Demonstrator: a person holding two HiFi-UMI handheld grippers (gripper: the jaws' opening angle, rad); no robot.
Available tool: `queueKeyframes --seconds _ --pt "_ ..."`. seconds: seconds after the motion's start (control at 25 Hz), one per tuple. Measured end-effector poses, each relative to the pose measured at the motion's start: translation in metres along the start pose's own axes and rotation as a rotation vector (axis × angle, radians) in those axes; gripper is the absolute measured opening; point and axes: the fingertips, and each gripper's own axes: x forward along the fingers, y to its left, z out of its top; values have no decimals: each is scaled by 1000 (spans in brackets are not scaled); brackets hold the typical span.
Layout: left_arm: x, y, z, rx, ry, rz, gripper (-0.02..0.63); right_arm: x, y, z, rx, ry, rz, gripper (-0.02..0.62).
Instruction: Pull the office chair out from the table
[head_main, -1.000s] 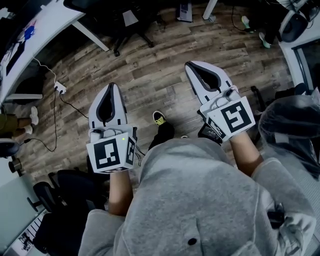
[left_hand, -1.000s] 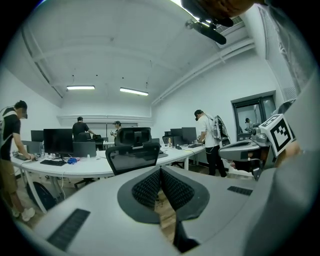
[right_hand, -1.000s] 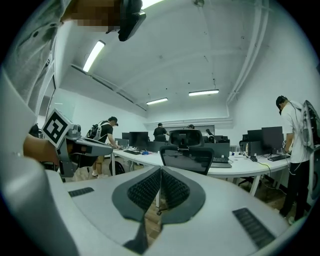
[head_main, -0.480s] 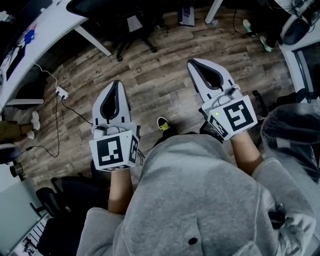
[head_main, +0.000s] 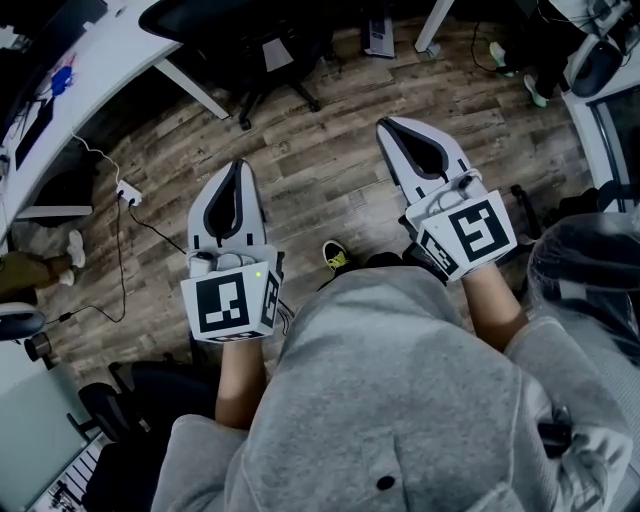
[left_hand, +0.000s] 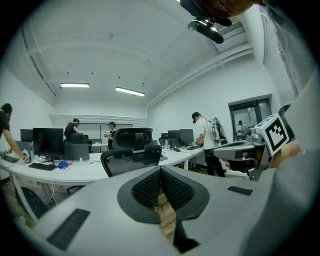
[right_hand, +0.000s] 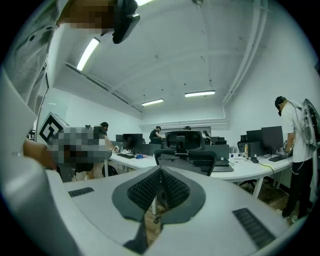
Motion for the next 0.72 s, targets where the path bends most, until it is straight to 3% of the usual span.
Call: queueKeyframes --seconds 0.72 --pt "-23 17 -4 -38 -29 7 11 0 29 9 -24 0 -8 29"
